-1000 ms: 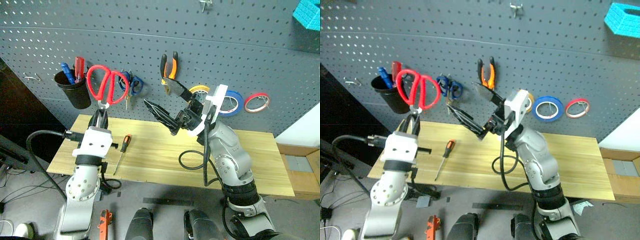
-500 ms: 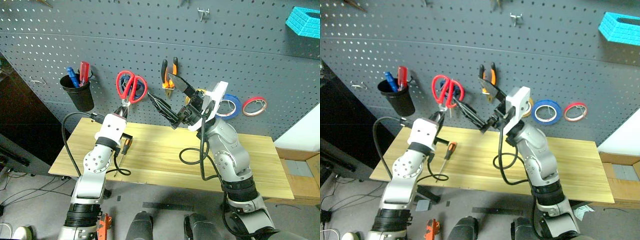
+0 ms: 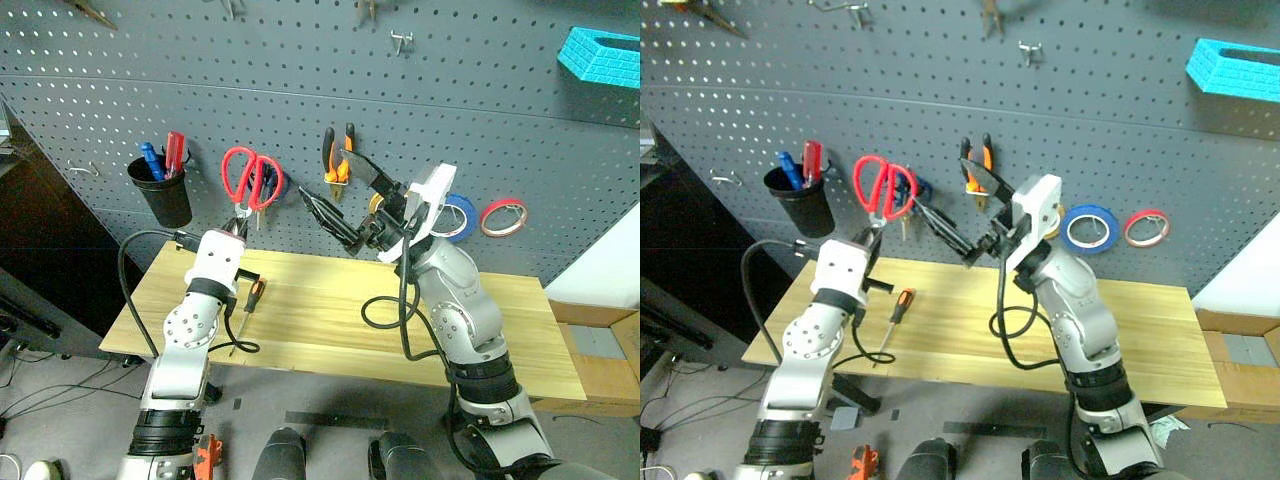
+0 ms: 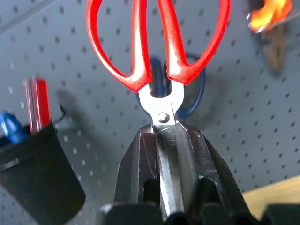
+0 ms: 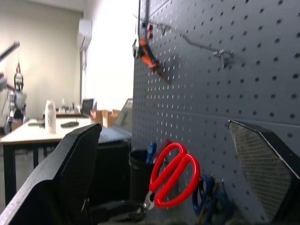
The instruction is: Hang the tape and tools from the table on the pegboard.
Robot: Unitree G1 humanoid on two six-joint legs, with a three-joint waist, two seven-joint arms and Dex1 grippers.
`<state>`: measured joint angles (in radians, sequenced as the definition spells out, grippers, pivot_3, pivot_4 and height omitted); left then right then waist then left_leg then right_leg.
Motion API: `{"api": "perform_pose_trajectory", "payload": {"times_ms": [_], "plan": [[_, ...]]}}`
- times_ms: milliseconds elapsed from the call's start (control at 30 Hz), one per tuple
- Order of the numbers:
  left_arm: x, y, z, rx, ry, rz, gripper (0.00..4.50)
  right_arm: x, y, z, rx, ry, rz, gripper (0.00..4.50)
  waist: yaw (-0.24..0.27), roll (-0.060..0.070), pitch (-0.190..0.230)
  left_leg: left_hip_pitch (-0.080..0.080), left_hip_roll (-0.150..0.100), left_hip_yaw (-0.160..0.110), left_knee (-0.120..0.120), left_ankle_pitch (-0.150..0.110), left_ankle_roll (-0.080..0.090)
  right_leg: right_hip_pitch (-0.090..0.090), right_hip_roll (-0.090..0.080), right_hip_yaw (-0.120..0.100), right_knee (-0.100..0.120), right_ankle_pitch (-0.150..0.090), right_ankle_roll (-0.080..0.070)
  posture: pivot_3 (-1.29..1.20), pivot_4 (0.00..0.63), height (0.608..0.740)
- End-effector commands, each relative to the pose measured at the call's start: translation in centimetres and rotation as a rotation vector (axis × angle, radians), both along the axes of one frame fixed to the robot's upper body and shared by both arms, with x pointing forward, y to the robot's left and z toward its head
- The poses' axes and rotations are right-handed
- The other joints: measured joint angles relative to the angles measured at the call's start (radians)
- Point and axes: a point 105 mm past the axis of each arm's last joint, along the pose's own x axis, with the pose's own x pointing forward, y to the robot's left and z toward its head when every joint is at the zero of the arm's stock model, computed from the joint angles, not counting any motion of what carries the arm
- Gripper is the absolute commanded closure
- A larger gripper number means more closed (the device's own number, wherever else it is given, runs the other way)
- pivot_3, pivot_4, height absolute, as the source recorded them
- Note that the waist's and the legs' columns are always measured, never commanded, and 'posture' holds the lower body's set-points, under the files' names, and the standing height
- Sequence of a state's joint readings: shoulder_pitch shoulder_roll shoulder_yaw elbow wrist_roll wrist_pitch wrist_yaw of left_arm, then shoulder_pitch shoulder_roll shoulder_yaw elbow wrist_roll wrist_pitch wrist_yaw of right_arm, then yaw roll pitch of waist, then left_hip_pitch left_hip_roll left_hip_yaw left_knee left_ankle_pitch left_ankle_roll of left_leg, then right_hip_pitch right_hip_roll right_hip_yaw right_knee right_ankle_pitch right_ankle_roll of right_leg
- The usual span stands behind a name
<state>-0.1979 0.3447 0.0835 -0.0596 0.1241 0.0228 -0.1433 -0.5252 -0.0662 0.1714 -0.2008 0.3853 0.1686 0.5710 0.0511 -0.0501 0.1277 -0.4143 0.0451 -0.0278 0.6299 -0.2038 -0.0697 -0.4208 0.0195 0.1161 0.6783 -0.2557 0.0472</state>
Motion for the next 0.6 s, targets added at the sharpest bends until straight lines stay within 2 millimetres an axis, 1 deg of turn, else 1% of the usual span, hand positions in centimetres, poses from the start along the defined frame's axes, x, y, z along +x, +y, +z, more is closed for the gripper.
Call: {"api": "perform_pose_trajectory", "payload": {"times_ms": [33,300,500,600], "plan": [[0.6,0.1,0.9,-0.024,-0.013,-0.009,4.28,-0.1,0.1,-0.3,-0.022,-0.005,0.006,0.00,0.000,0.000,0.000,0.000,0.000,0.000,0.000,0.000,0.000,0.000,0.000,0.000,0.000,0.000,0.000,0.19,0.071,0.740],[2.2,-0.5,-0.2,-0.027,0.065,-0.048,4.28,0.1,0.3,-0.7,-0.042,0.009,0.002,0.00,0.001,0.000,0.000,0.000,0.000,0.000,0.000,0.000,0.000,0.000,0.001,0.000,0.000,0.000,0.000,0.18,0.082,0.740],[2.7,0.4,-1.3,-0.033,0.125,-0.015,4.28,-0.1,0.4,-0.9,-0.049,0.016,0.003,0.00,0.000,0.000,0.000,0.000,0.000,0.000,0.000,0.000,0.000,0.000,0.001,0.000,0.000,0.000,0.000,0.18,0.082,0.740],[3.1,0.9,-1.2,-0.048,0.130,0.007,4.28,-0.2,0.5,-1.1,-0.052,0.019,0.002,0.00,0.000,0.000,0.000,0.000,0.000,-0.001,0.000,0.000,0.000,0.000,0.001,0.000,0.000,0.000,0.000,0.18,0.086,0.740]]}}
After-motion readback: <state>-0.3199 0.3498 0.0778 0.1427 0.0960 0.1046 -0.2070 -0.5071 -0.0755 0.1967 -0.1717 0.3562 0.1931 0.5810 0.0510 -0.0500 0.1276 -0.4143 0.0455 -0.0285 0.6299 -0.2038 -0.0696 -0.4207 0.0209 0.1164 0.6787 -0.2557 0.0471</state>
